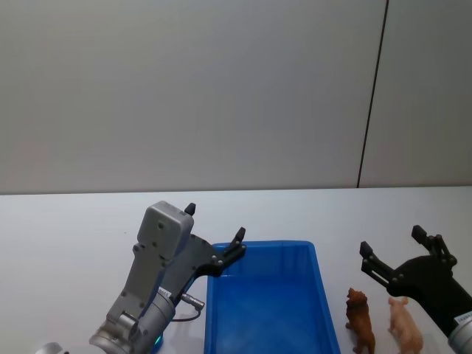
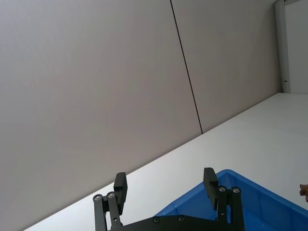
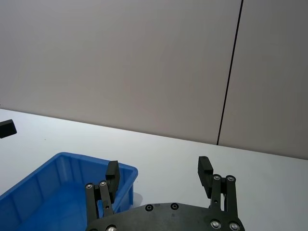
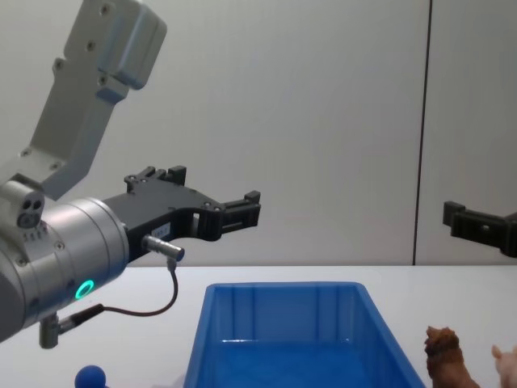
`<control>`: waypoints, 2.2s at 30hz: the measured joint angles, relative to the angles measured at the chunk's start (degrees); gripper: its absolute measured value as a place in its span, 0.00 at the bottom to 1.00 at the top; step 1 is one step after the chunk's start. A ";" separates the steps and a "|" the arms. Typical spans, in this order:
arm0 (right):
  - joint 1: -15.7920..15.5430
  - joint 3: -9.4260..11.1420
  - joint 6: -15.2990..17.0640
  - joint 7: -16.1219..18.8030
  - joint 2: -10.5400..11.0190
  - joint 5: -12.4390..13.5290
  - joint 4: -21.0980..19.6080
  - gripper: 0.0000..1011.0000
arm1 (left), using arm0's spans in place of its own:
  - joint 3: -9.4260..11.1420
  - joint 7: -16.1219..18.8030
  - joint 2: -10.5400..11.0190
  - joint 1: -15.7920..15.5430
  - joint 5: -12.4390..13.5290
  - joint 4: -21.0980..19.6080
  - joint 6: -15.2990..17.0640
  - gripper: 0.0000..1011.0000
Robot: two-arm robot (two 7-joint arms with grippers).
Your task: Pick up the two dolls from the table and place them into the box.
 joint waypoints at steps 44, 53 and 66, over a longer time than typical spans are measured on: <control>-0.25 0.44 0.54 -0.12 0.39 0.52 0.03 0.99 | 0.00 0.00 0.00 0.00 0.00 0.00 0.00 0.99; -1.33 1.53 3.15 -1.12 1.61 2.13 0.38 0.99 | 0.00 0.00 0.00 0.00 0.00 0.00 0.00 0.99; -3.22 2.08 7.91 -3.14 2.29 3.05 1.45 0.99 | 0.00 0.00 0.00 0.00 0.00 0.00 0.00 0.99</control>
